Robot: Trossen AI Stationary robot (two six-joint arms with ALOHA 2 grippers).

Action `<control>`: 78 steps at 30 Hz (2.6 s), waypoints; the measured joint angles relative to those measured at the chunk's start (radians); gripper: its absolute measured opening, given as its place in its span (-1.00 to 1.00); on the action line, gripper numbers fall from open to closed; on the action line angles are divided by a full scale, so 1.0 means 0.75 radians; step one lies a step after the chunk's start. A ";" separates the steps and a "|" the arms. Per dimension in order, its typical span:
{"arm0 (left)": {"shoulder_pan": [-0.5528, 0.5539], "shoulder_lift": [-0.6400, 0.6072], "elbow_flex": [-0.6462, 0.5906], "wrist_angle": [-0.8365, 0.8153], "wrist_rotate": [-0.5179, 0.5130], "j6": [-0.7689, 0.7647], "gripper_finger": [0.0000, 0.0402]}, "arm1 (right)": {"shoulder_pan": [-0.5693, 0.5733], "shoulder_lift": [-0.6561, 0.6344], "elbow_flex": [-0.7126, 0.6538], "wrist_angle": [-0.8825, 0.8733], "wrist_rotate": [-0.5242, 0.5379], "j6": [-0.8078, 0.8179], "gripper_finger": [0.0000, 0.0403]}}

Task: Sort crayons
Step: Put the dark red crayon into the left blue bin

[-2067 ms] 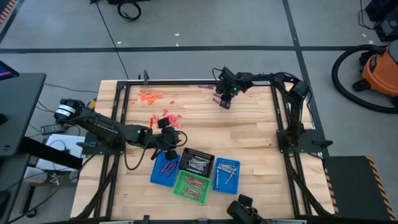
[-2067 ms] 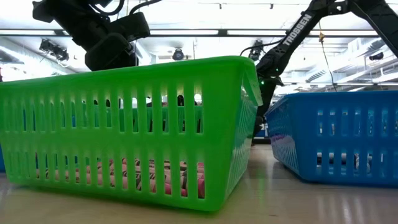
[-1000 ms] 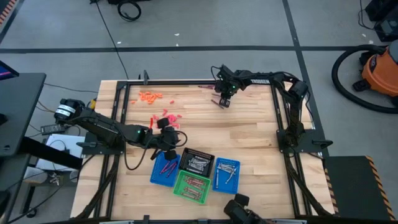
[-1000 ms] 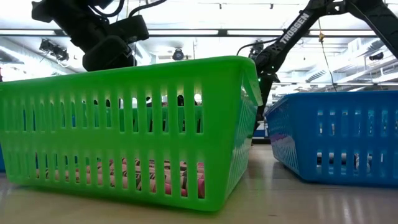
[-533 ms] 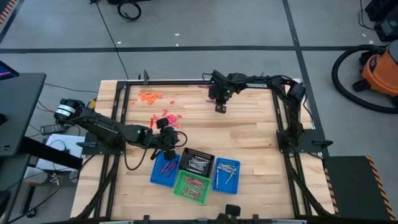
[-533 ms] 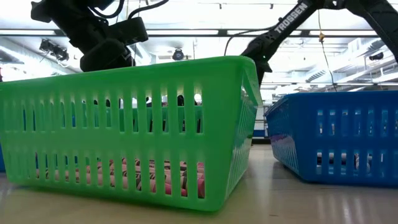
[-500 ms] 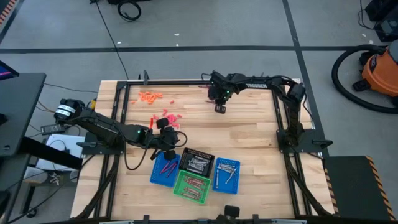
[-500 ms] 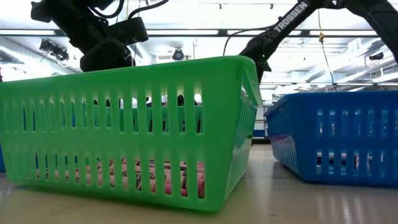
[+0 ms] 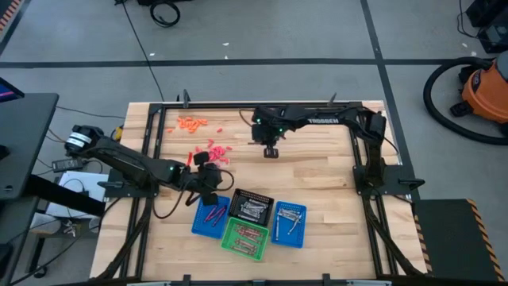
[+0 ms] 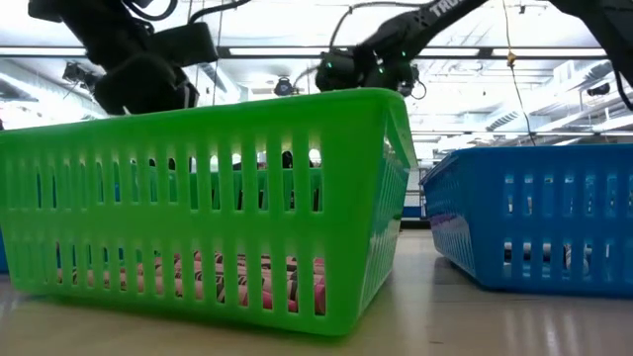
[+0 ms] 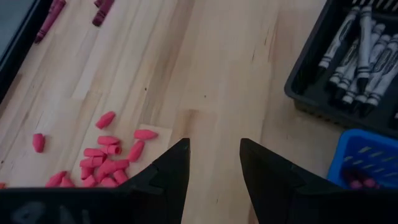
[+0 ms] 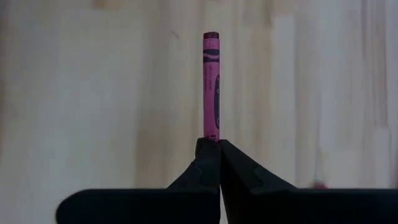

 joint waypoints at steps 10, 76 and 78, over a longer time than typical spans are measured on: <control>0.001 -0.010 0.000 0.025 -0.001 -0.005 -0.24 | 0.212 -0.001 0.084 0.020 0.007 -0.001 -0.96; 0.071 0.082 0.001 0.385 -0.015 0.140 -0.83 | 0.407 -0.003 0.088 0.208 0.071 0.116 -0.86; 0.071 0.082 0.001 0.385 -0.013 0.139 -0.83 | 0.407 -0.003 0.088 0.208 0.075 0.118 -0.79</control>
